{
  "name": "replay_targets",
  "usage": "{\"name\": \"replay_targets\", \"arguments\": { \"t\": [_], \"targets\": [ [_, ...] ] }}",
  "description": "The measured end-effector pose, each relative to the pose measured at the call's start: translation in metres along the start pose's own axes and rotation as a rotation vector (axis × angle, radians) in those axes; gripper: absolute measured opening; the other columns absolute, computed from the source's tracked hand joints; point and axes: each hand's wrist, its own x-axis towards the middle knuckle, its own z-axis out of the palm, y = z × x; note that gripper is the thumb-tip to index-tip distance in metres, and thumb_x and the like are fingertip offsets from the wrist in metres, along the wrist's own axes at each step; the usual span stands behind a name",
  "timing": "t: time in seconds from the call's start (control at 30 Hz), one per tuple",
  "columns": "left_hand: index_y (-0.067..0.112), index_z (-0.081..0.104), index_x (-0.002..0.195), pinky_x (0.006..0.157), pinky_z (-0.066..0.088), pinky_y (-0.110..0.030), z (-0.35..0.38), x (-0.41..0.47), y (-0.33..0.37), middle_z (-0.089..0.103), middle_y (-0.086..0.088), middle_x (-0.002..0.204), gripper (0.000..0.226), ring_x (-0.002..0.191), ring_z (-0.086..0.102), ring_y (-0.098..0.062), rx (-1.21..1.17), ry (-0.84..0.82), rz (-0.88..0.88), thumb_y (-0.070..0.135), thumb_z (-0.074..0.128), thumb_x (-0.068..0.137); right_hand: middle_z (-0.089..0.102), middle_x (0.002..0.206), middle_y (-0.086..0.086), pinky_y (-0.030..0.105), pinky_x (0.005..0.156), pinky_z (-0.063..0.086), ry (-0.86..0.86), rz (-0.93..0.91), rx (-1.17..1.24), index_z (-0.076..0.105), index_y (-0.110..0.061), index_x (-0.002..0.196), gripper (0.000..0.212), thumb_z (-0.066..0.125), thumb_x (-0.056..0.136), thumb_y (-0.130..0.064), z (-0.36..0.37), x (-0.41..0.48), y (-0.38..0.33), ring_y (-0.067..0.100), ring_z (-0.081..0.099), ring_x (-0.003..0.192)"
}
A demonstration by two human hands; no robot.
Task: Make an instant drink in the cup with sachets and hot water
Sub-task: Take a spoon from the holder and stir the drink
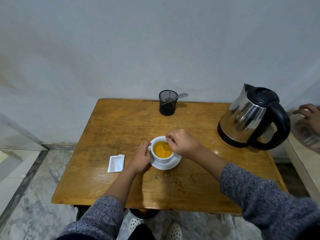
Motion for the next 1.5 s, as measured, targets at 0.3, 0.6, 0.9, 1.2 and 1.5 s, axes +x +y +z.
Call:
{"name": "replay_targets", "arguments": {
  "t": [0.3, 0.6, 0.9, 1.2, 1.5],
  "targets": [
    [0.018, 0.051, 0.103, 0.081, 0.036, -0.029, -0.001, 0.000, 0.002, 0.052, -0.010, 0.111, 0.017, 0.098, 0.049, -0.019, 0.010, 0.002, -0.002, 0.014, 0.037, 0.094, 0.068, 0.072, 0.018, 0.043, 0.059, 0.048, -0.086, -0.120, 0.035, 0.070, -0.001, 0.086, 0.026, 0.047, 0.091, -0.012, 0.006, -0.011, -0.010, 0.031, 0.059, 0.064],
    [0.021, 0.050, 0.102, 0.081, 0.036, -0.030, 0.000, 0.001, -0.002, 0.052, -0.011, 0.113, 0.016, 0.100, 0.049, -0.020, 0.007, 0.002, -0.011, 0.014, 0.037, 0.095, 0.072, 0.093, 0.015, 0.038, 0.071, 0.052, 0.043, -0.011, 0.112, 0.069, -0.001, 0.102, 0.025, 0.048, 0.093, -0.011, 0.003, -0.006, -0.007, 0.025, 0.064, 0.082],
    [0.019, 0.050, 0.105, 0.082, 0.036, -0.029, 0.000, 0.002, -0.002, 0.051, -0.010, 0.115, 0.016, 0.101, 0.048, -0.019, 0.009, 0.000, -0.014, 0.015, 0.038, 0.095, 0.072, 0.092, 0.016, 0.034, 0.066, 0.051, 0.023, 0.014, 0.125, 0.068, -0.001, 0.106, 0.025, 0.051, 0.092, -0.010, -0.002, -0.014, -0.003, 0.021, 0.062, 0.076],
    [0.022, 0.050, 0.102, 0.083, 0.037, -0.030, 0.000, 0.002, -0.004, 0.051, -0.009, 0.113, 0.017, 0.102, 0.048, -0.020, -0.009, -0.002, -0.005, 0.015, 0.036, 0.094, 0.070, 0.081, 0.018, 0.035, 0.061, 0.048, 0.048, 0.006, 0.184, 0.070, 0.002, 0.095, 0.024, 0.049, 0.092, -0.010, 0.013, -0.011, -0.008, 0.026, 0.060, 0.070],
    [0.021, 0.050, 0.108, 0.085, 0.037, -0.031, -0.001, 0.002, -0.004, 0.050, -0.008, 0.117, 0.019, 0.104, 0.048, -0.020, -0.007, -0.015, -0.020, 0.017, 0.037, 0.095, 0.072, 0.103, 0.015, 0.033, 0.077, 0.052, 0.047, 0.054, 0.094, 0.068, -0.002, 0.107, 0.027, 0.048, 0.094, -0.013, 0.004, -0.009, 0.000, 0.025, 0.064, 0.092]
  ]
}}
